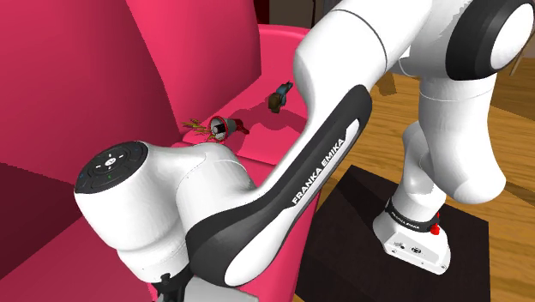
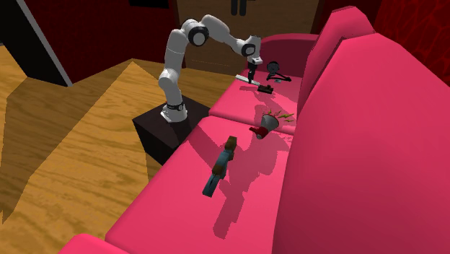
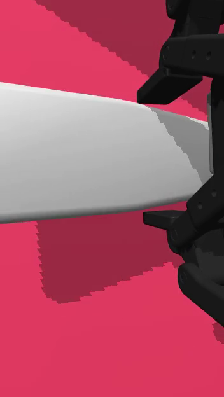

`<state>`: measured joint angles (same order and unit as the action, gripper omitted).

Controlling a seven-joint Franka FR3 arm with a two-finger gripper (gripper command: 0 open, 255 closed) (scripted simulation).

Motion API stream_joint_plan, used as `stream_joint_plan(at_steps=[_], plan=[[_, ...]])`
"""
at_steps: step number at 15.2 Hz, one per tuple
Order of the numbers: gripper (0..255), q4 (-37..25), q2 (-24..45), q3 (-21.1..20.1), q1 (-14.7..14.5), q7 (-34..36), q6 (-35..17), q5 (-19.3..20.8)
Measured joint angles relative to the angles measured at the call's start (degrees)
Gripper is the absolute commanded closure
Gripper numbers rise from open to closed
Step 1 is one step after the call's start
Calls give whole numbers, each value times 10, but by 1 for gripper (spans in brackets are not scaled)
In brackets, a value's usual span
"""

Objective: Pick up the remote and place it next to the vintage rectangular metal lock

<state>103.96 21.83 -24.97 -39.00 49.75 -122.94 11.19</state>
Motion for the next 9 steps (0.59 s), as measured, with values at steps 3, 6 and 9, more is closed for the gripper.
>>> stream_joint_plan(at_steps=[3,6,9], plan=[[255,1,4,1,0,1,-4,2],[255,1,4,1,0,1,-5,2],[0,1,4,2,0,1,-5,2]])
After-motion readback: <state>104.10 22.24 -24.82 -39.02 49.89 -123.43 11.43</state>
